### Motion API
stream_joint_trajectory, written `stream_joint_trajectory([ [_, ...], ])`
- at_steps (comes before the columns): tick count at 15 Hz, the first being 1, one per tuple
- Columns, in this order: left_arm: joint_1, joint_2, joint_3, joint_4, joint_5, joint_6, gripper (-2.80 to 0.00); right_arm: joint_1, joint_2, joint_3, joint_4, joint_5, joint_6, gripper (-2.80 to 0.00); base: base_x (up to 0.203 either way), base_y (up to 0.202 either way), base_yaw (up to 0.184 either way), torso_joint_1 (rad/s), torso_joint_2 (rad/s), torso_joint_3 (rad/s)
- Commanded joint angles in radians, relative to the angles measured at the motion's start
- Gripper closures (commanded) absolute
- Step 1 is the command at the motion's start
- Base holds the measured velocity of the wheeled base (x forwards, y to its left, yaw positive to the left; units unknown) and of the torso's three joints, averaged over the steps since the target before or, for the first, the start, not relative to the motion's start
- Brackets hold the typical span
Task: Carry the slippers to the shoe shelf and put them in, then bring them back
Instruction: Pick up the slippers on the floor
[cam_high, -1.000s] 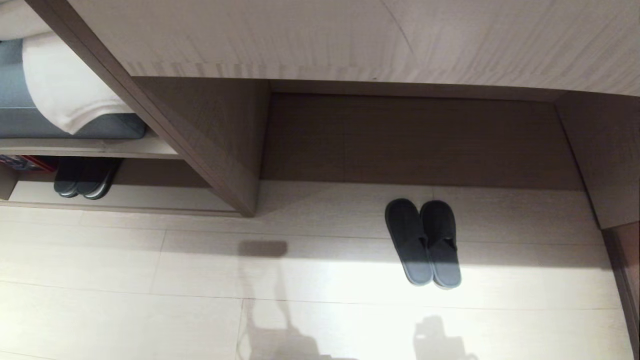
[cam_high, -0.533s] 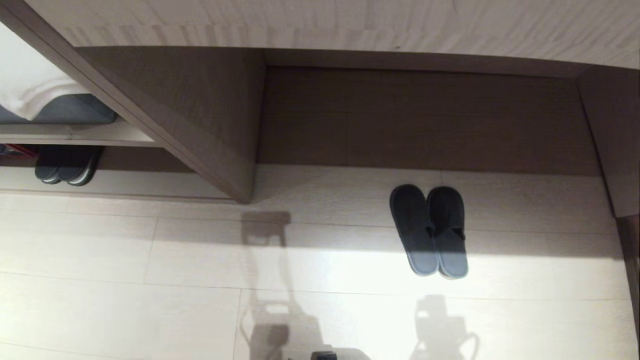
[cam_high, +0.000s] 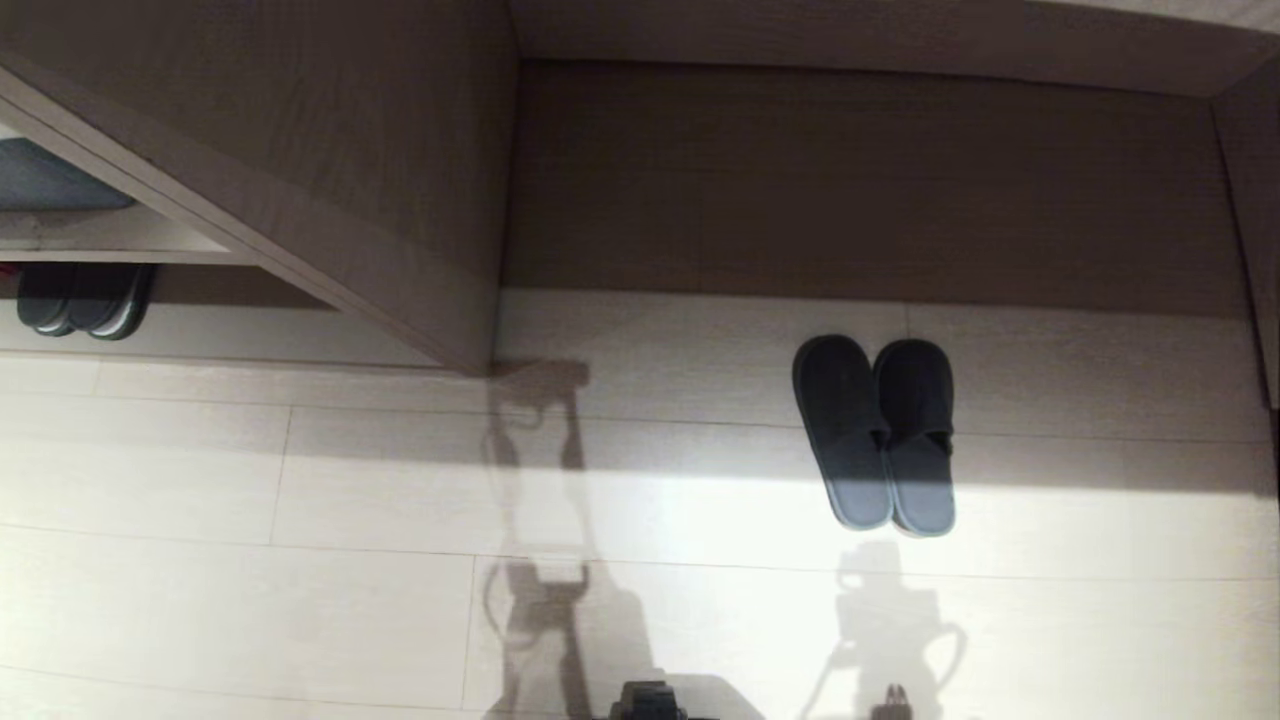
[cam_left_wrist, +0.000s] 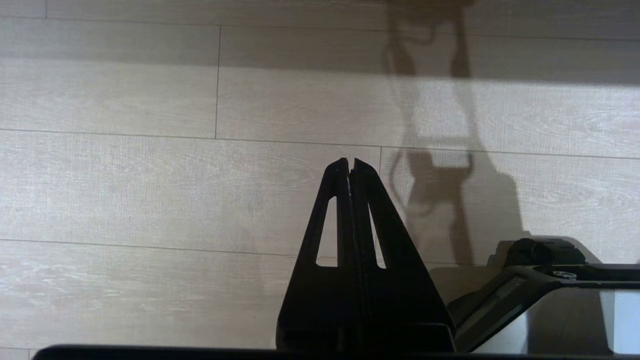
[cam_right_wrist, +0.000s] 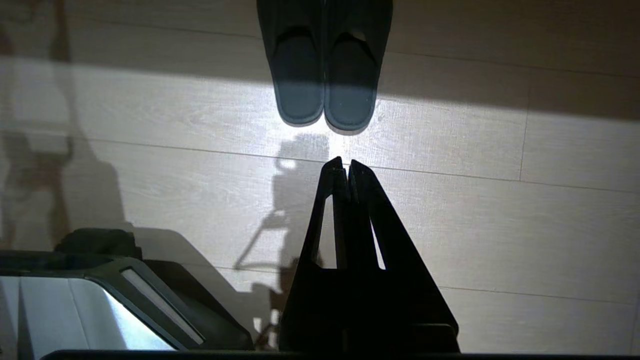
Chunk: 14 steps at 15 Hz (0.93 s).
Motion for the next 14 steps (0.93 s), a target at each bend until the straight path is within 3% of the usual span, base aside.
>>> stream_joint_trajectory([
  [1,-0.001,0.0,0.0,0.0,0.0,0.0,0.0,0.0,0.001,0.001,0.001,0.001,-0.001,0.0,0.0,0.0,0.0,-0.001,0.0,-0.189],
  [14,0.0,0.0,0.0,0.0,-0.001,0.001,0.0,0.0,0.001,0.002,0.001,0.001,-0.003,0.0,0.0,0.0,0.0,0.003,0.0,-0.197],
])
